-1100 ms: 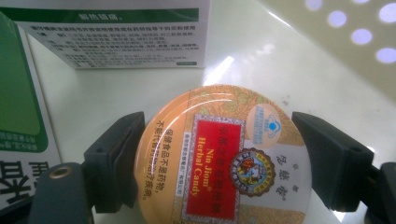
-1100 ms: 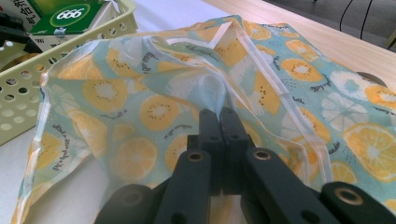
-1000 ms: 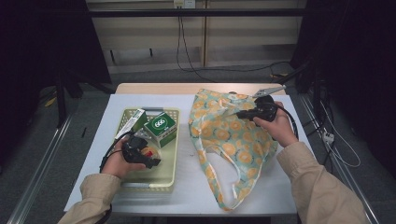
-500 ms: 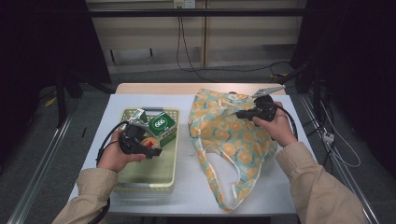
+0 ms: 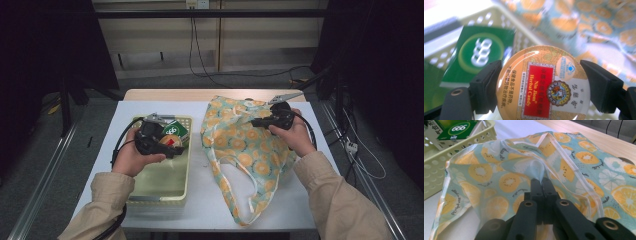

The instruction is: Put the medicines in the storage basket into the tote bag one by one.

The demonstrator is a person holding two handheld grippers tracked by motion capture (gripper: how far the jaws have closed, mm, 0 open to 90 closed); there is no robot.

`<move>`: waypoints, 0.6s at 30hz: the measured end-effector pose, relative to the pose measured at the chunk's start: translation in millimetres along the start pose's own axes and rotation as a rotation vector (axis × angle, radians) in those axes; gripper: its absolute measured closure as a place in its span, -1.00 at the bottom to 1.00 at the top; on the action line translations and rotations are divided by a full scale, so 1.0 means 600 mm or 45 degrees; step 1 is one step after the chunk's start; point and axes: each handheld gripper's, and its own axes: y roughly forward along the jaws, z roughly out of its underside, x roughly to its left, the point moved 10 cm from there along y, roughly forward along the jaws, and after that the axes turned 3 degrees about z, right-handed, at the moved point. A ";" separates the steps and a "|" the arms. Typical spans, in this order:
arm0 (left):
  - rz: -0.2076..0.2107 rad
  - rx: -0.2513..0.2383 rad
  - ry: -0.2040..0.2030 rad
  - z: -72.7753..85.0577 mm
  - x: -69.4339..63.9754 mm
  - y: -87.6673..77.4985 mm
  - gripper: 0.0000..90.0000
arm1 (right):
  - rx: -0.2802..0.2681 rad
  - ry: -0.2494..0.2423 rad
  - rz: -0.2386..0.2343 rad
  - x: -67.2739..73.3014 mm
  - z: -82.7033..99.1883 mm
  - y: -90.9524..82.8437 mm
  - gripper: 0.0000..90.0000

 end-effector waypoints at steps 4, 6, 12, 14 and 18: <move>0.042 -0.031 0.036 -0.030 -0.028 0.010 -0.54 | 0.003 0.001 0.002 0.000 -0.002 0.002 1.00; 0.055 -0.038 0.045 -0.042 -0.040 0.017 -0.54 | 0.005 0.002 0.005 0.000 -0.004 0.002 1.00; 0.099 -0.074 0.066 -0.074 -0.073 0.041 -0.54 | -0.003 0.002 0.007 0.003 -0.011 0.001 1.00; 0.107 -0.075 0.078 -0.081 -0.081 0.051 -0.54 | -0.004 0.003 0.007 0.004 -0.013 0.001 1.00; 0.117 -0.075 0.096 -0.094 -0.095 0.073 -0.54 | -0.012 0.005 0.004 0.005 -0.015 -0.001 1.00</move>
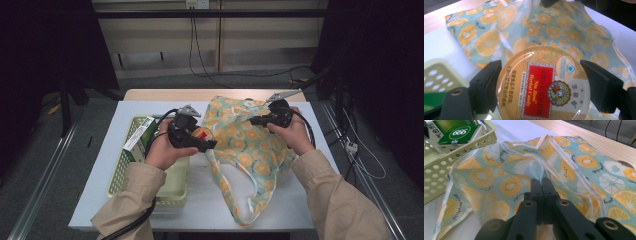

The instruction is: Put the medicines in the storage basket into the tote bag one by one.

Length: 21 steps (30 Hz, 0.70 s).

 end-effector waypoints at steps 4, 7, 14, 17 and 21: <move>-0.021 0.002 0.009 -0.007 -0.005 0.025 -0.54 | 0.006 0.006 -0.001 -0.001 0.003 -0.001 1.00; 0.020 0.000 0.015 -0.011 -0.011 0.041 -0.54 | 0.006 0.002 -0.001 0.000 0.003 -0.002 1.00; 0.002 0.009 0.023 -0.020 -0.019 0.072 -0.54 | 0.000 0.008 -0.007 0.001 0.000 -0.002 1.00; 0.034 0.010 0.017 -0.021 -0.021 0.087 -0.54 | -0.007 0.016 -0.006 -0.002 -0.002 -0.005 1.00; 0.032 0.017 0.026 -0.022 -0.019 0.107 -0.54 | -0.012 0.017 -0.001 -0.005 -0.007 -0.011 1.00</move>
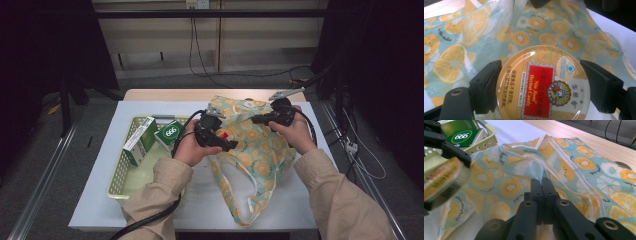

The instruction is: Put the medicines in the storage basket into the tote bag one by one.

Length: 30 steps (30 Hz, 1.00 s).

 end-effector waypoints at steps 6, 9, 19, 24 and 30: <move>0.005 0.005 0.010 -0.005 -0.004 0.034 -0.54 | -0.007 0.012 -0.010 -0.001 -0.004 -0.004 1.00; -0.041 0.017 0.003 -0.007 0.003 0.048 -0.54 | -0.006 0.016 -0.009 -0.002 -0.003 -0.005 1.00; -0.103 0.004 -0.044 -0.008 0.055 0.055 -0.54 | -0.017 0.012 -0.031 0.003 -0.006 -0.009 1.00; -0.126 0.002 -0.061 -0.014 0.067 0.048 -0.54 | -0.025 0.020 -0.037 0.004 -0.008 -0.011 1.00; -0.093 -0.009 -0.045 -0.010 0.050 0.052 -0.54 | -0.024 0.024 -0.022 -0.002 -0.007 -0.009 1.00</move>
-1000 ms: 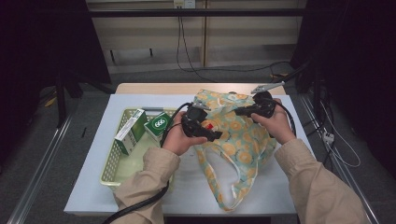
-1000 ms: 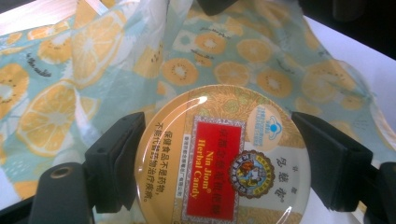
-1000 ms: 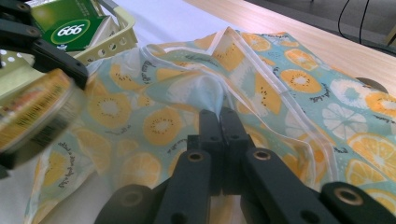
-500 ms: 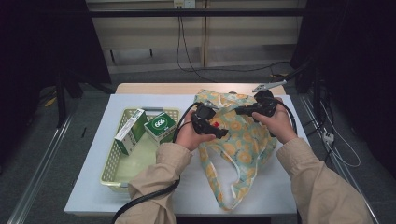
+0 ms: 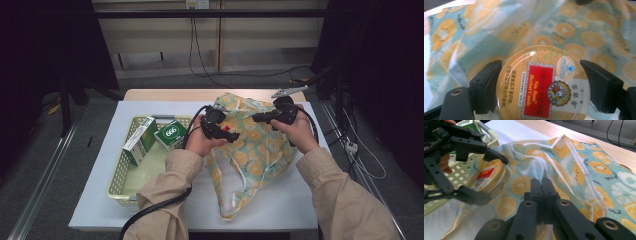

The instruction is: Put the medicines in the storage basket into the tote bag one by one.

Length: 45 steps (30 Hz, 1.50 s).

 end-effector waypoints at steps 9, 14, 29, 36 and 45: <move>0.027 -0.010 0.025 0.004 -0.025 -0.002 -0.54 | 0.002 0.007 0.004 0.001 0.000 0.006 1.00; 0.040 -0.015 0.027 -0.003 -0.040 0.013 -0.54 | 0.001 0.014 0.008 0.004 -0.005 0.006 1.00; -0.090 -0.065 -0.067 -0.070 0.058 0.128 -0.65 | 0.030 0.082 0.024 -0.025 -0.011 0.036 1.00; -0.061 -0.055 -0.045 -0.064 0.040 0.095 -0.67 | 0.040 0.101 0.030 -0.034 0.003 0.045 1.00; -0.059 -0.005 0.033 -0.040 0.019 0.015 -0.71 | 0.036 0.089 0.072 -0.024 0.007 0.027 1.00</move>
